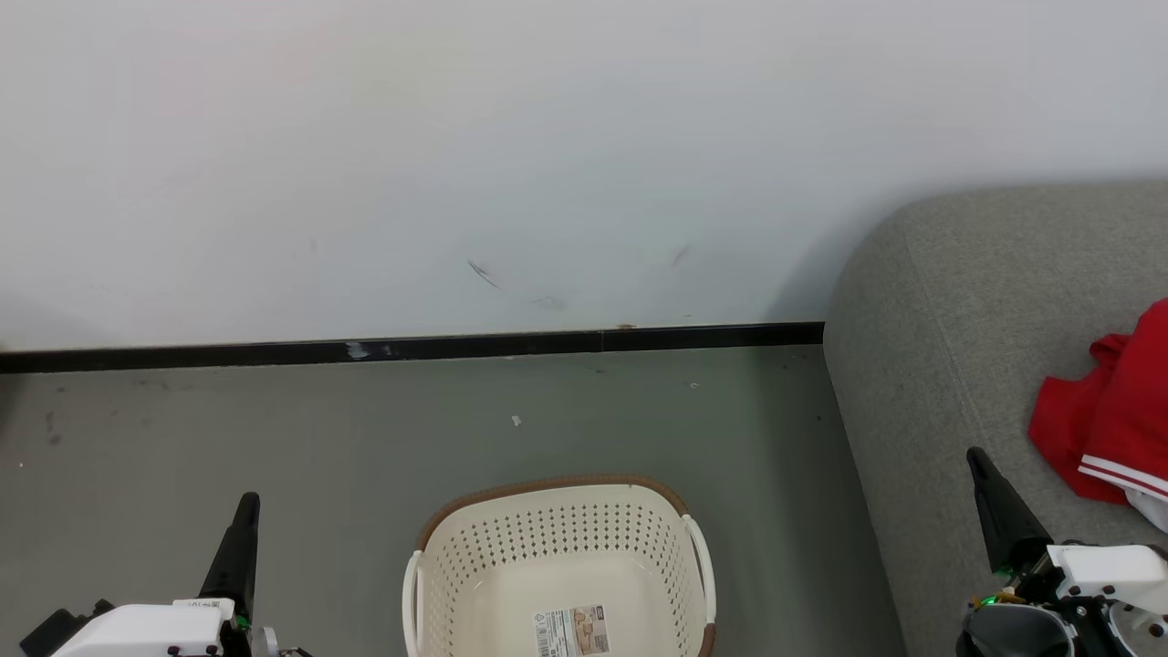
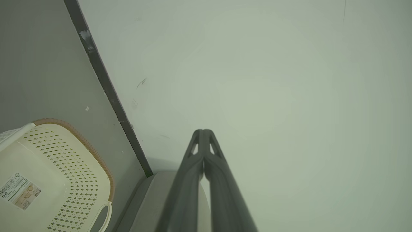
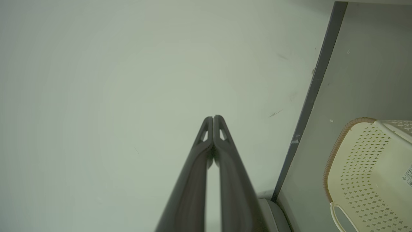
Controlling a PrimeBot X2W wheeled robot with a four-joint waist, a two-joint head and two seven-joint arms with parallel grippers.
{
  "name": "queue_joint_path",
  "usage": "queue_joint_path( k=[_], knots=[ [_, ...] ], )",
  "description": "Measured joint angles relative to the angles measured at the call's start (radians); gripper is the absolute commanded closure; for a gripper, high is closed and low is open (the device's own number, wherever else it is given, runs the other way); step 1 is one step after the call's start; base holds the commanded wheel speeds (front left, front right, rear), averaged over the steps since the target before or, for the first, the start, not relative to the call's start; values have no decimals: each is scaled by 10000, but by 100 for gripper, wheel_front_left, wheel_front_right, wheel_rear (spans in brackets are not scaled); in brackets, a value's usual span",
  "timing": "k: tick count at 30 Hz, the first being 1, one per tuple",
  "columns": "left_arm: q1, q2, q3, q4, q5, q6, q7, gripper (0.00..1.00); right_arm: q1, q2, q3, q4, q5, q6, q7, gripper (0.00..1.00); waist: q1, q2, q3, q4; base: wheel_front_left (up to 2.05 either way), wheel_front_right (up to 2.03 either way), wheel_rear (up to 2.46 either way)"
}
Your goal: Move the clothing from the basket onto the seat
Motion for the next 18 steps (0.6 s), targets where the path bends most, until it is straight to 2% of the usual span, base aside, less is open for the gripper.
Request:
queue_joint_path(
  k=[18],
  knots=[
    [-4, 0, 0, 19, 0, -38, 0, 100, -1, -6, 4, 2, 13, -2, 0, 100, 0, 0, 0, 0, 0, 0, 0]
  ],
)
